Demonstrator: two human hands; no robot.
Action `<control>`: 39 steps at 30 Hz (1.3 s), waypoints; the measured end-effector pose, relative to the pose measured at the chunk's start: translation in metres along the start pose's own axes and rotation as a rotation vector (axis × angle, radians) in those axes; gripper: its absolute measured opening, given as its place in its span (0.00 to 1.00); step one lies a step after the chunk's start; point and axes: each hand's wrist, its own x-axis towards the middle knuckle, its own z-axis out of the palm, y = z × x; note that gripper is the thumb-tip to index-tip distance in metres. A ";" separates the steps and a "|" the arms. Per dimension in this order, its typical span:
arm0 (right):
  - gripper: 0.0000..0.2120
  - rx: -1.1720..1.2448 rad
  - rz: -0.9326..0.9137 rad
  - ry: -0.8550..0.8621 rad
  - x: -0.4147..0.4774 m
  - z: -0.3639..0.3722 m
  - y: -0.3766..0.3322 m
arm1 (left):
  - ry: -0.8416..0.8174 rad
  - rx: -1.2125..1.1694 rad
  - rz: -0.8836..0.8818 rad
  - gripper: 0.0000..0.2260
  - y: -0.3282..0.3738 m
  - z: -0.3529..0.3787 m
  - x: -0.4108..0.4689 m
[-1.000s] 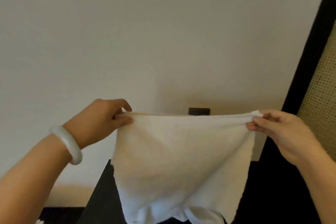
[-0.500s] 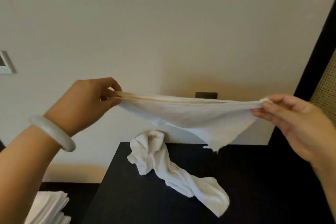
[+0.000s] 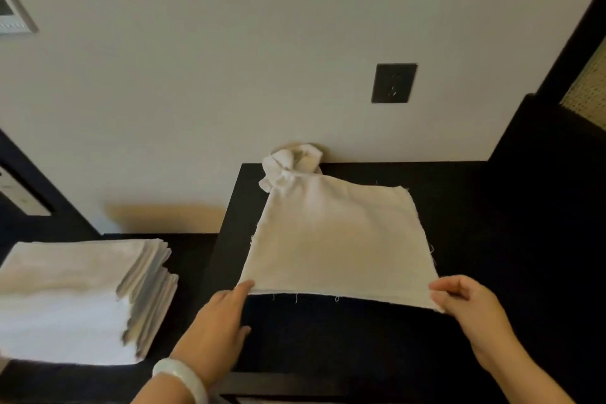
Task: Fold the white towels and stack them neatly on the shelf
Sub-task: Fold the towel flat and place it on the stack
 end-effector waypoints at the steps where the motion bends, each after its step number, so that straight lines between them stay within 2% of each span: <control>1: 0.08 0.015 -0.012 0.037 -0.009 -0.001 0.000 | 0.045 -0.003 0.017 0.32 -0.003 0.002 -0.008; 4: 0.11 0.036 -0.086 0.120 -0.035 -0.009 0.003 | 0.169 -0.048 0.046 0.30 -0.008 0.009 -0.038; 10: 0.15 -0.310 0.006 -0.017 -0.068 0.001 0.051 | 0.036 -0.227 0.031 0.28 -0.028 0.041 -0.084; 13: 0.11 -0.483 -0.091 -0.009 -0.075 0.006 0.053 | 0.209 -0.471 -0.040 0.19 -0.023 0.037 -0.091; 15: 0.08 -0.637 -0.195 0.098 -0.079 0.014 0.045 | 0.351 -0.534 -0.123 0.16 -0.018 0.030 -0.086; 16: 0.06 -0.664 -0.265 0.151 -0.080 0.021 0.040 | 0.407 -0.501 -0.124 0.15 -0.015 0.028 -0.080; 18: 0.09 -0.626 -0.417 0.137 -0.080 0.041 0.027 | 0.427 -0.338 -0.002 0.11 -0.003 0.029 -0.060; 19: 0.12 -0.615 -0.483 0.083 -0.078 0.055 0.020 | 0.374 -0.247 0.077 0.12 0.006 0.032 -0.047; 21: 0.20 -0.655 -0.594 -0.027 -0.072 0.087 0.010 | 0.203 -0.056 0.175 0.21 0.025 0.046 -0.017; 24: 0.27 -0.893 -0.733 -0.114 -0.054 0.129 0.015 | 0.023 0.208 0.219 0.28 0.041 0.067 0.017; 26: 0.29 -0.982 -0.738 -0.130 -0.043 0.131 0.026 | -0.036 0.270 0.202 0.30 0.030 0.080 0.026; 28: 0.32 -0.972 -0.662 -0.149 -0.033 0.113 0.036 | -0.021 0.287 0.166 0.32 0.012 0.083 0.026; 29: 0.32 -0.960 -0.547 -0.157 -0.030 0.100 0.040 | -0.002 0.274 0.144 0.34 0.005 0.081 0.025; 32: 0.32 -1.101 -0.243 -0.019 -0.028 0.063 0.036 | -0.047 0.266 0.043 0.45 -0.003 0.066 0.026; 34: 0.32 -1.116 -0.155 0.049 -0.021 0.056 0.025 | -0.018 0.259 0.007 0.50 0.004 0.056 0.038; 36: 0.31 -1.051 -0.245 0.106 -0.012 0.067 0.010 | 0.074 0.264 0.060 0.49 0.023 0.053 0.055; 39: 0.28 -0.957 -0.565 0.009 0.010 0.103 -0.013 | 0.129 0.230 0.185 0.35 0.054 0.058 0.091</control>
